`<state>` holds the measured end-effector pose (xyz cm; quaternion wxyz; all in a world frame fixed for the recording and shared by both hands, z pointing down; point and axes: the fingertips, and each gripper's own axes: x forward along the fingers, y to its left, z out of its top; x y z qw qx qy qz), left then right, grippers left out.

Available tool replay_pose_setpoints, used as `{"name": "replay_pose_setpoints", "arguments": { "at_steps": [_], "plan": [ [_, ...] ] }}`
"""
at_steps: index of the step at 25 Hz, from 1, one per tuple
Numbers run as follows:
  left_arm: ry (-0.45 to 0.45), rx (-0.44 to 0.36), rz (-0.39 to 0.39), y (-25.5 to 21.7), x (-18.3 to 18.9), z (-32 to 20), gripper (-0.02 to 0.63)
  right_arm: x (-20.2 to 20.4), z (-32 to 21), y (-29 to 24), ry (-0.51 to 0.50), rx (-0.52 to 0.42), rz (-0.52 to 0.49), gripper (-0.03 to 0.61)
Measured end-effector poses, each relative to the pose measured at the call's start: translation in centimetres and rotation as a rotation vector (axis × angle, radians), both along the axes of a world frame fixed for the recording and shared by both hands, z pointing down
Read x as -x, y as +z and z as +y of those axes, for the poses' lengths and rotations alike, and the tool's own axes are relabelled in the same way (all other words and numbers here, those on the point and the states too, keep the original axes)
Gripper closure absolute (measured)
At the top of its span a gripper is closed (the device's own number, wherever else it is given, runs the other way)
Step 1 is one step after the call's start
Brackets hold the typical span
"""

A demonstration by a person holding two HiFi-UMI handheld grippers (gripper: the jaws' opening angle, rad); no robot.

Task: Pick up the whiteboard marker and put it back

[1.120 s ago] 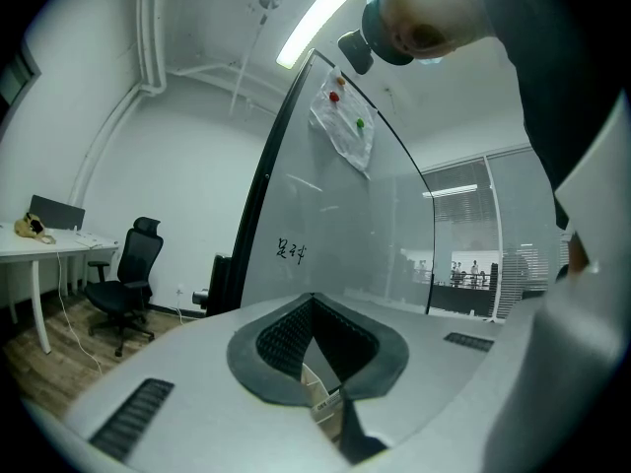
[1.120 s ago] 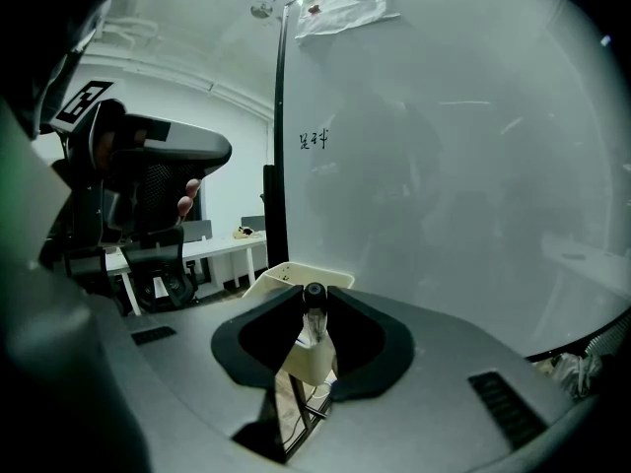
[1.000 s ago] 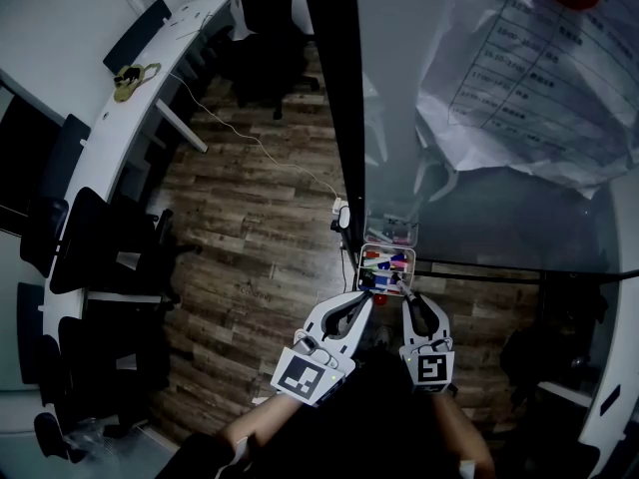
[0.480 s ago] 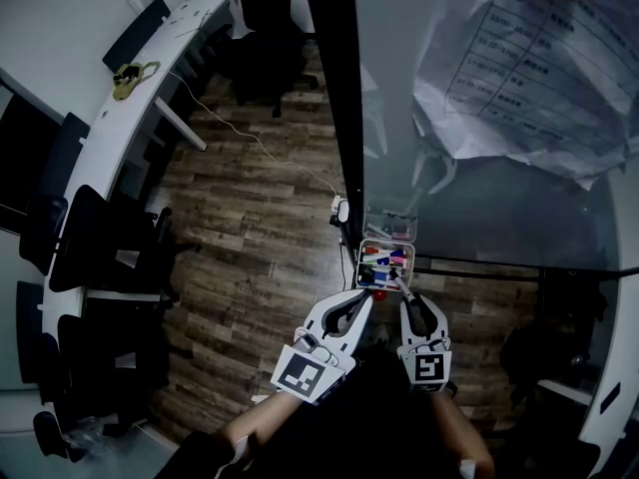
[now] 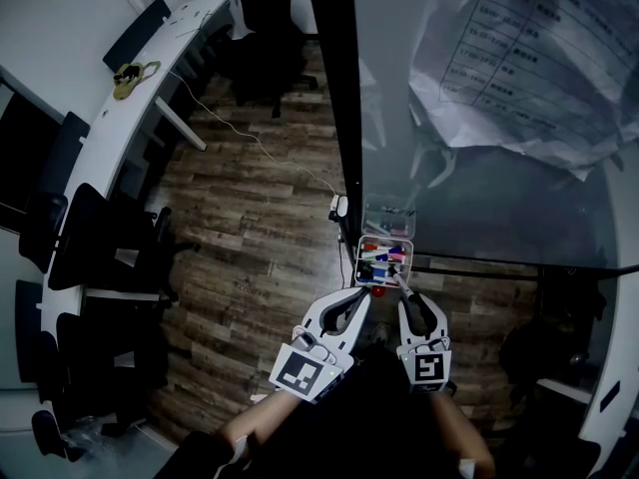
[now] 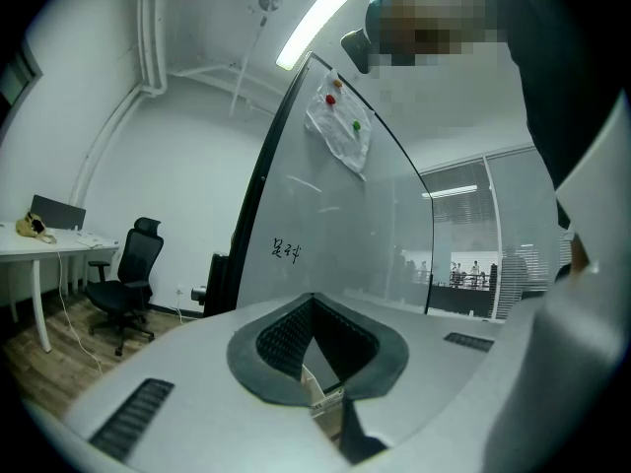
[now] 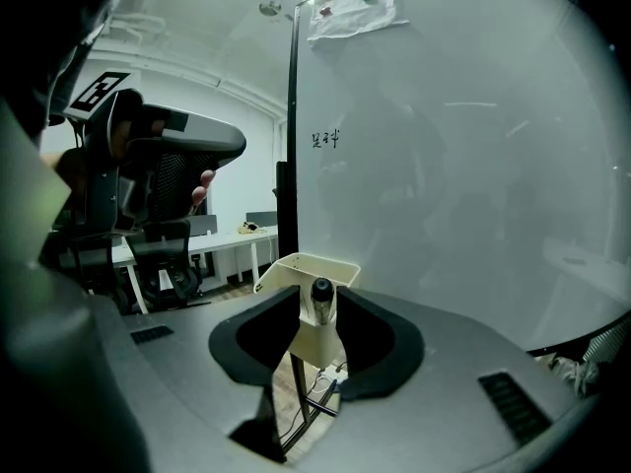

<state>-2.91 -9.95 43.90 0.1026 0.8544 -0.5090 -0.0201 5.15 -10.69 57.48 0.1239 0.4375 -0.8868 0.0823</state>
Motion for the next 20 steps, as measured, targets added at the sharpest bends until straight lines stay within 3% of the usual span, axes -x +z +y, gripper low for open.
{"name": "replay_pose_setpoints", "arguments": {
  "at_steps": [20],
  "plan": [
    [-0.004, -0.022, -0.03, -0.4, 0.4, 0.5, 0.607, -1.3, -0.4, -6.3, 0.072, -0.074, -0.075, 0.478]
  ]
}}
